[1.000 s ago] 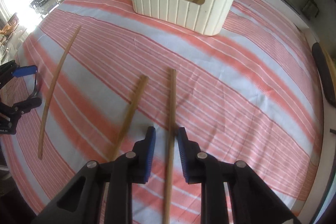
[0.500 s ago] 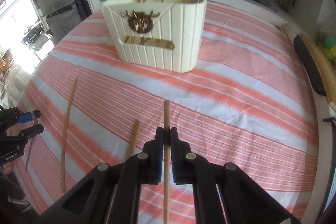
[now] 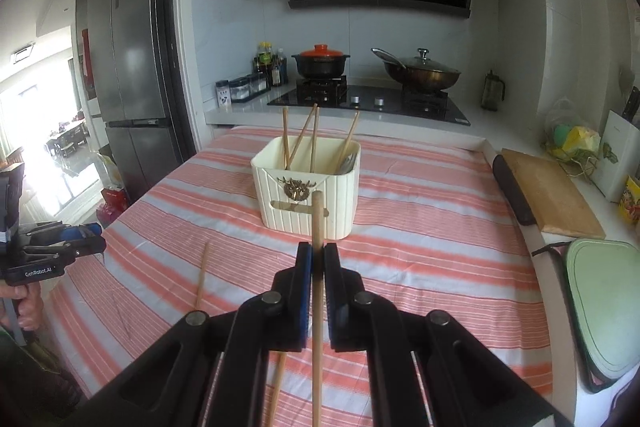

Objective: Organize utensils
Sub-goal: 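Carry spoon and chopstick to the cream holder and release both inside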

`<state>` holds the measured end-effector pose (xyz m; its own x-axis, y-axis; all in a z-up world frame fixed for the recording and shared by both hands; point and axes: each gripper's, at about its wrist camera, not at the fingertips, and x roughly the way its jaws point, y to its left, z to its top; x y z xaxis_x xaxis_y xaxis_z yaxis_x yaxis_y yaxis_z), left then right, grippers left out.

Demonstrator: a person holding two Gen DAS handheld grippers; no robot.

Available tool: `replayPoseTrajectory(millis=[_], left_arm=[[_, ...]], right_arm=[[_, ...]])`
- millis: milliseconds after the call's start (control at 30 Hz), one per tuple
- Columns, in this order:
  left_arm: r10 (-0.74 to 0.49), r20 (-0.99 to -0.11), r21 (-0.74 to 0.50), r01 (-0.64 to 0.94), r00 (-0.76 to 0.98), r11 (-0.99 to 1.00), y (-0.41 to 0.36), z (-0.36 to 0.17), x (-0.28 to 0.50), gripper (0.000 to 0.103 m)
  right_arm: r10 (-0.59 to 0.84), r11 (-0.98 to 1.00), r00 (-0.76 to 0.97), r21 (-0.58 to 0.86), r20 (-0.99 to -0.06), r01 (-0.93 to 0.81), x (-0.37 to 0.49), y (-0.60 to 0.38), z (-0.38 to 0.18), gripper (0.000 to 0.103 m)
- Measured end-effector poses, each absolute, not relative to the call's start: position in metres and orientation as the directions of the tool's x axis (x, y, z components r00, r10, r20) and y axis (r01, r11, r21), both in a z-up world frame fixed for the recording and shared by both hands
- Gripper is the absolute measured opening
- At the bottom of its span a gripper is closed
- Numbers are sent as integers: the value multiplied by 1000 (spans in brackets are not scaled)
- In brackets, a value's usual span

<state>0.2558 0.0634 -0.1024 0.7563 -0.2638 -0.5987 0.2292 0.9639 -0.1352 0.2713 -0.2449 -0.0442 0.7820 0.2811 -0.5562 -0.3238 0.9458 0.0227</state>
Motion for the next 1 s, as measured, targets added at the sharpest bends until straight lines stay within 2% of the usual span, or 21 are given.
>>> replayPoseTrajectory(millis=[167, 267, 367, 667, 833, 1000], left_arm=[[-291, -582, -159, 244, 760, 957, 62, -93, 255, 36], [-306, -578, -170, 255, 757, 952, 62, -88, 257, 36], [-313, -578, -176, 260, 754, 950, 62, -86, 259, 36], [-313, -573, -182, 255, 757, 950, 64, -82, 265, 36], [-335, -561, -213, 259, 757, 942, 67, -73, 274, 36], [-364, -527, -220, 291, 767, 931, 68, -40, 300, 36]], right_arm=[[306, 944, 806, 50, -506, -327, 255, -247, -34, 6], [306, 940, 791, 38, -529, -338, 256, -242, -38, 6], [361, 928, 770, 121, -527, -352, 257, -246, -37, 7], [334, 935, 732, 110, -593, -338, 267, -245, -33, 7], [324, 938, 754, 87, -571, -337, 269, -243, -22, 7], [317, 941, 798, 63, -513, -333, 284, -239, 0, 7]])
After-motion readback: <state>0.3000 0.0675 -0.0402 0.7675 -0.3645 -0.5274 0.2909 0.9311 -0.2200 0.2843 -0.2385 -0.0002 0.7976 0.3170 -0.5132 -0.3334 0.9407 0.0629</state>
